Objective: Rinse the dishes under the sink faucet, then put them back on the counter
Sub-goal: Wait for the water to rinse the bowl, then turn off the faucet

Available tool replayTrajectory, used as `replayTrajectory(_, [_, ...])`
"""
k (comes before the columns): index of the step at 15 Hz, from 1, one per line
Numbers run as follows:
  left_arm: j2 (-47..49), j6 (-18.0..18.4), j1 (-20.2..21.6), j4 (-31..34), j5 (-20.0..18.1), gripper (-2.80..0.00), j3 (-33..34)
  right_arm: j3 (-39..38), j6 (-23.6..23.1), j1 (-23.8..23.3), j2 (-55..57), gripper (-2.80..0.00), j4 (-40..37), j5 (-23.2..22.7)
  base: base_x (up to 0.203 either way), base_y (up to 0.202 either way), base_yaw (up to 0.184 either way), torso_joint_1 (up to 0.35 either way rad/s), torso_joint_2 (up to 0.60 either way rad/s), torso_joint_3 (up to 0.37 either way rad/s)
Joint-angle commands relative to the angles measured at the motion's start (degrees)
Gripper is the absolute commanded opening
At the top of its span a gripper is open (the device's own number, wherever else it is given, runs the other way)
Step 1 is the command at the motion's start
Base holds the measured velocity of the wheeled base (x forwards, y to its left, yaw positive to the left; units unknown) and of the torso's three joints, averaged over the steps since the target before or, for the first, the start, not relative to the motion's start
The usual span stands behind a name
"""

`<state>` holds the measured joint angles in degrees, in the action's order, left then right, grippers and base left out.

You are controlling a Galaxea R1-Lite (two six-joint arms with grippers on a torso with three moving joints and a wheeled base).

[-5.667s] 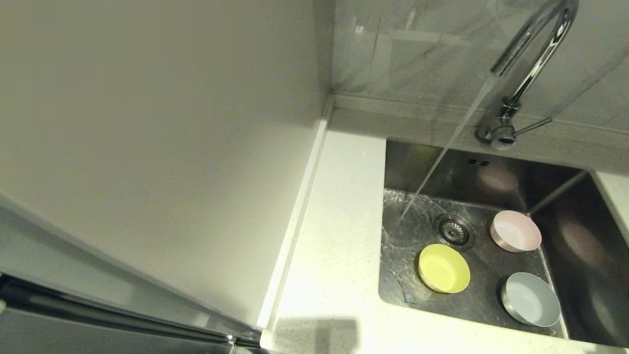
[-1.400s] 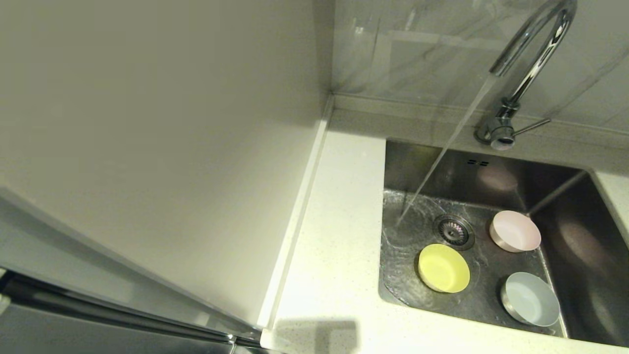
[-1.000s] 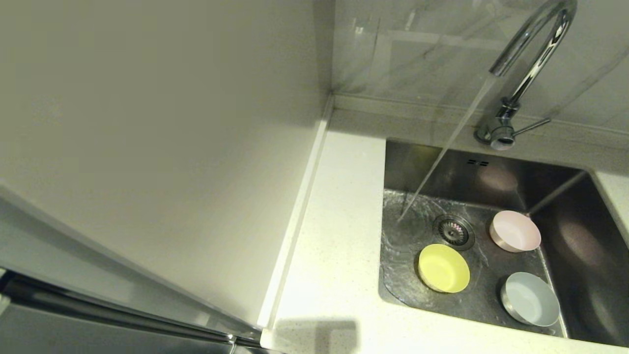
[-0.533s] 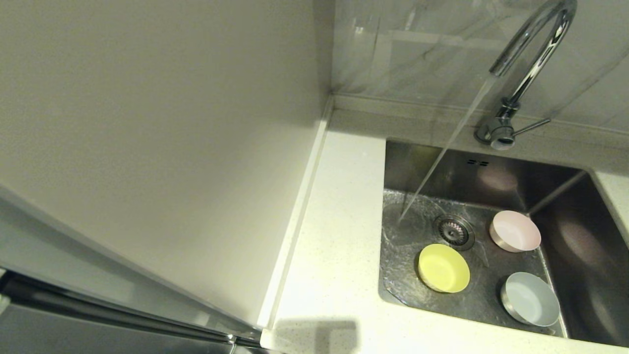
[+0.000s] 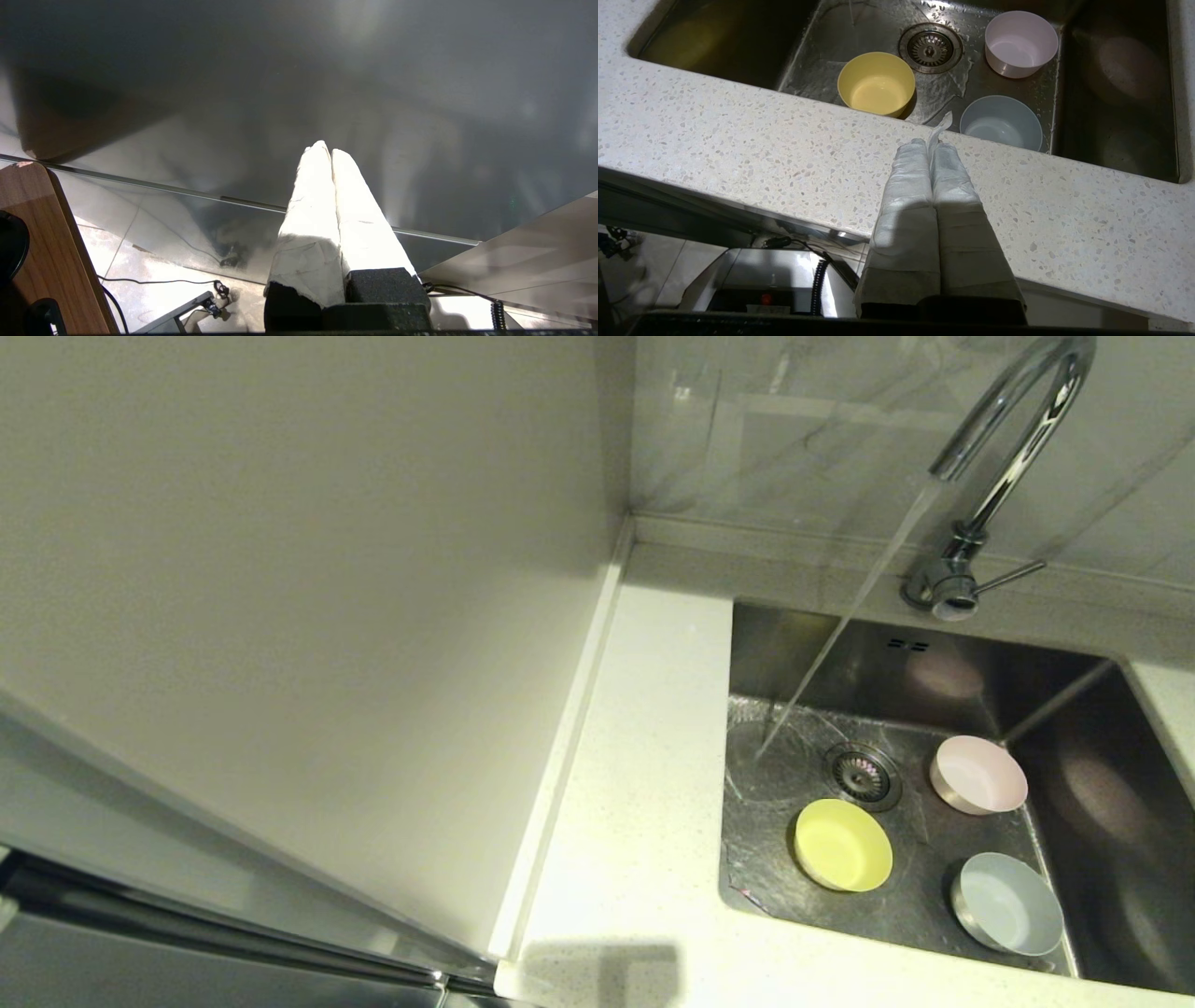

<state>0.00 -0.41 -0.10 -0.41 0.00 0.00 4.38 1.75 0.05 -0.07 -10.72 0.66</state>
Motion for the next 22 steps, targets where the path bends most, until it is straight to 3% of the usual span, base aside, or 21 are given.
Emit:
replayTrajectory(1, [0.00, -0.02, 0.01, -0.02, 0.00, -2.80, 0.18, 0.02, 0.01, 0.04, 0.07, -2.80, -0.01, 0.04, 0.000, 0.000, 0.000, 0.000, 0.00, 0.000])
replayTrajectory(13, [0.00, -0.02, 0.01, -0.02, 0.00, -2.80, 0.14, 0.41, -0.19, -0.05, 0.03, -2.80, 0.96, 0.04, 0.000, 0.000, 0.000, 0.000, 0.00, 0.000])
replayTrajectory(16, [0.00, -0.02, 0.01, -0.02, 0.00, -2.80, 0.18, 8.32, 0.74, -0.03, 3.73, -2.80, 3.21, -0.24, 0.000, 0.000, 0.000, 0.000, 0.00, 0.000])
replayTrajectory(22, [0.00, -0.02, 0.01, -0.02, 0.00, -2.80, 0.18, 27.32, 16.28, 0.01, 26.61, -2.80, 3.57, -1.32, 0.000, 0.000, 0.000, 0.000, 0.00, 0.000])
